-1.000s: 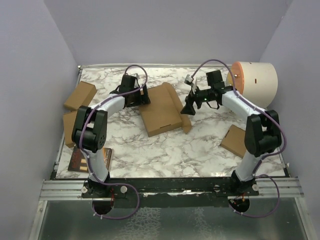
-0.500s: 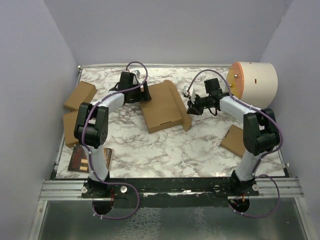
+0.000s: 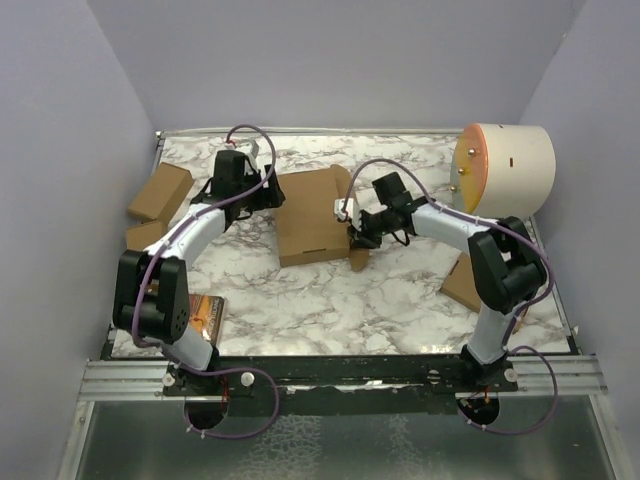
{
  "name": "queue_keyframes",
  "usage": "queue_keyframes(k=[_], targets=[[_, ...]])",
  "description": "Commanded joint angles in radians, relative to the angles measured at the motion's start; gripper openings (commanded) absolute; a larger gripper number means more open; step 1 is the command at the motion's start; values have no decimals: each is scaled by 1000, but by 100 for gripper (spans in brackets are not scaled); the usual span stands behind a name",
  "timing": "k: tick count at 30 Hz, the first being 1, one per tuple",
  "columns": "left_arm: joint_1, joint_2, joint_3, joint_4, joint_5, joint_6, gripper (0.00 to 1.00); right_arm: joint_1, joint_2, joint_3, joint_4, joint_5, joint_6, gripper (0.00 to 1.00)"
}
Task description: Fold the paper box
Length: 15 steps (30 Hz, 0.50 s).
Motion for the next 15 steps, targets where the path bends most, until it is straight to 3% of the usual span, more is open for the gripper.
queue_keyframes(k=[1, 4, 9, 12, 15], targets=[[2, -116, -77, 64, 97, -24, 73, 86, -60, -30, -22, -33, -68, 14], [-7, -157, -155, 128, 224, -77, 66, 124, -82, -10, -56, -58, -58, 16], [-20, -243, -242, 184, 272, -118, 65, 121, -165, -37, -112, -89, -104, 23], [-20, -270, -270, 253, 338, -160, 63, 120, -252, -143, -78, -146, -168, 38], [-22, -228, -285, 373, 450, -248, 53, 116, -310, -246, -9, -159, -238, 63]])
